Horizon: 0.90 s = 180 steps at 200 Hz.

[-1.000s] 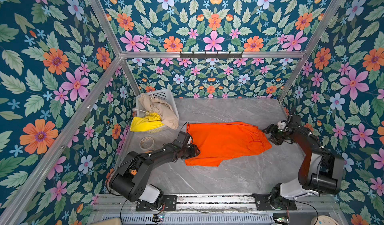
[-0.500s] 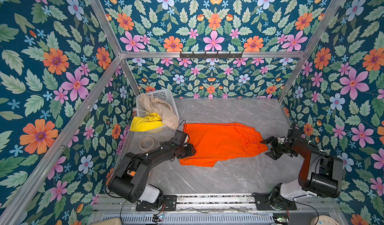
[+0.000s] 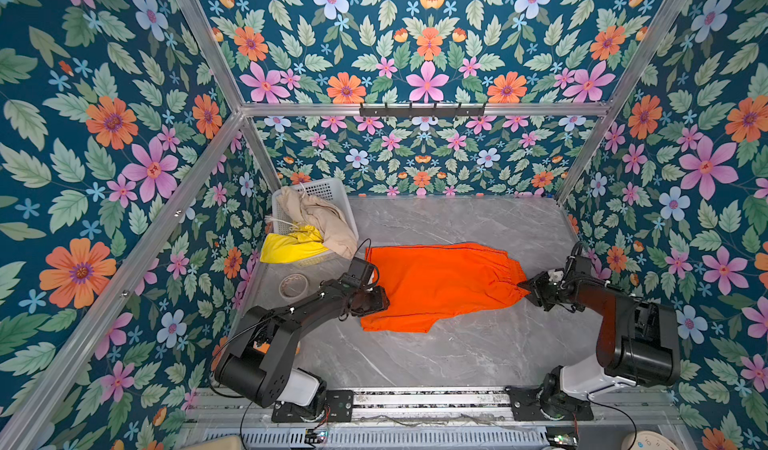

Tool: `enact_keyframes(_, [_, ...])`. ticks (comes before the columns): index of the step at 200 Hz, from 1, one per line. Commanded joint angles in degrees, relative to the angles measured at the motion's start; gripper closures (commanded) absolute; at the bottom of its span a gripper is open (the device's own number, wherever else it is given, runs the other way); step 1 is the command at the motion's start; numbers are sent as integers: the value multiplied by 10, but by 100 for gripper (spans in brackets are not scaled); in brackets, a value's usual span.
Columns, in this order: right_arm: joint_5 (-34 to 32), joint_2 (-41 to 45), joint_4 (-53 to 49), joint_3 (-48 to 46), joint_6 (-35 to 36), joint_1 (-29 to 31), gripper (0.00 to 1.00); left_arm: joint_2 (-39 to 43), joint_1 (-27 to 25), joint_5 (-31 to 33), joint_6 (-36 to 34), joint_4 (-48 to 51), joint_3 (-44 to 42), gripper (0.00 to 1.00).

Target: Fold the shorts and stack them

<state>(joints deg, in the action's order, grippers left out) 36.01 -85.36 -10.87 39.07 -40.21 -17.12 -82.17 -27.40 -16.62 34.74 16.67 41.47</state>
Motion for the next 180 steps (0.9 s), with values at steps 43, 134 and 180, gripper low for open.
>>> enact_keyframes(43, [-88, 117, -61, 16, -62, 115, 71, 7, -82, 31, -173, 5, 165, 38])
enact_keyframes(134, [-115, 202, -123, 26, -142, 177, 69, -233, -294, 28, -449, -214, 335, 23])
enact_keyframes(180, [-105, 223, -137, 21, -149, 178, 69, -297, -311, 18, -448, -322, 350, 21])
